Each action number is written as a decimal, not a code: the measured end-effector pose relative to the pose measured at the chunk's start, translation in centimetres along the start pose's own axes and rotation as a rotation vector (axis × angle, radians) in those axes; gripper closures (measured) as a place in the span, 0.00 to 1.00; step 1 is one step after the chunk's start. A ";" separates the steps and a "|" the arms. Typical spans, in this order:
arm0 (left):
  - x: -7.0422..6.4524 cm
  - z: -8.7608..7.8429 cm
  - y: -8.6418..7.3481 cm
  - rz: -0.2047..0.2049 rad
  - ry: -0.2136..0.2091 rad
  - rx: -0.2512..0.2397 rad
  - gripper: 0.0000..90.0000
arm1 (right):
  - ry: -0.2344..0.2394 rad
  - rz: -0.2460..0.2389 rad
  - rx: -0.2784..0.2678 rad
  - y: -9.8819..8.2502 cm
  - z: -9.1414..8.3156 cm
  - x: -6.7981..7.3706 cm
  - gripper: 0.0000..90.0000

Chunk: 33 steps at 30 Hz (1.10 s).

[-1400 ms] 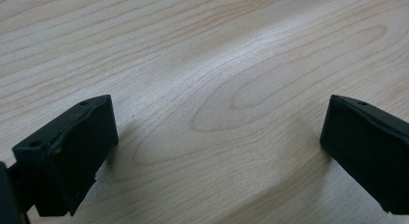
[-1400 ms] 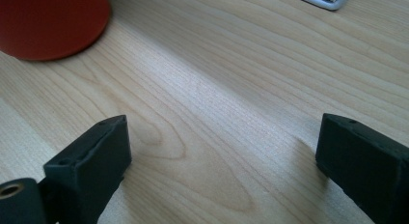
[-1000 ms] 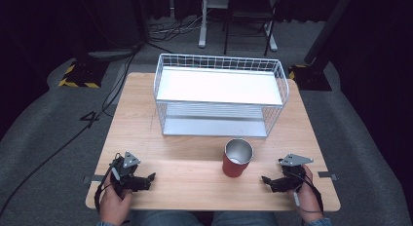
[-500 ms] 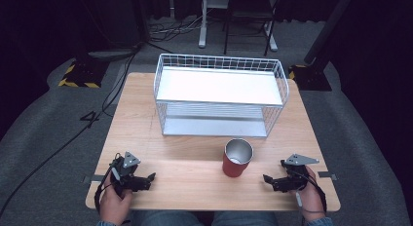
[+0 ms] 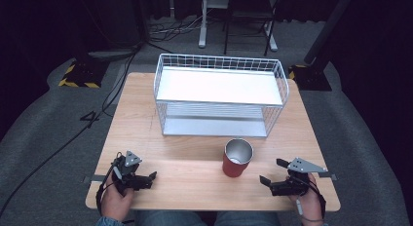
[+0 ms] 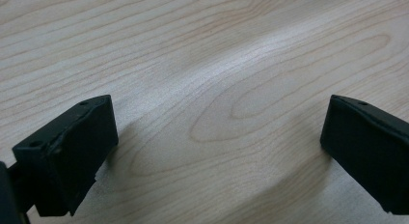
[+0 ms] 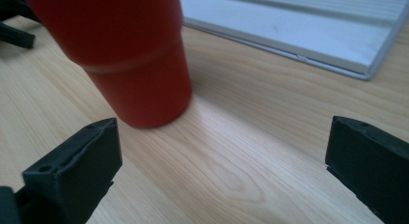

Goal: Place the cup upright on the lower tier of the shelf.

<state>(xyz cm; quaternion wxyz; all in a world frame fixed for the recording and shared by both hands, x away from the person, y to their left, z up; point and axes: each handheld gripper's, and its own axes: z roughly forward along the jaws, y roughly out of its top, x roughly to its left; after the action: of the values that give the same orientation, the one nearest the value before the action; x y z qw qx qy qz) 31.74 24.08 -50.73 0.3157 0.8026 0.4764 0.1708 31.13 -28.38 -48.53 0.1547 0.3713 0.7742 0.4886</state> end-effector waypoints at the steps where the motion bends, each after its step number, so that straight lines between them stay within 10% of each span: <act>1: 0.0 0.0 0.0 0.000 0.000 0.000 0.00 | 0.000 0.000 0.000 0.0 0.0 0.0 0.00; 19: 0.0 0.0 0.0 0.001 0.001 0.000 0.00 | 0.085 -0.031 -0.135 0.8 1.0 2.8 0.00; 33: 0.0 0.0 0.1 -0.001 -0.002 0.002 0.00 | 0.148 -0.038 -0.126 1.5 3.9 4.5 0.00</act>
<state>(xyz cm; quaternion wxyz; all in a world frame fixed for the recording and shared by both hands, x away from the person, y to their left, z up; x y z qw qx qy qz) 31.79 24.02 -50.72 0.3155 0.8029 0.4765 0.1697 31.10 -22.27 -48.51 0.1295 0.3092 0.7581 0.5594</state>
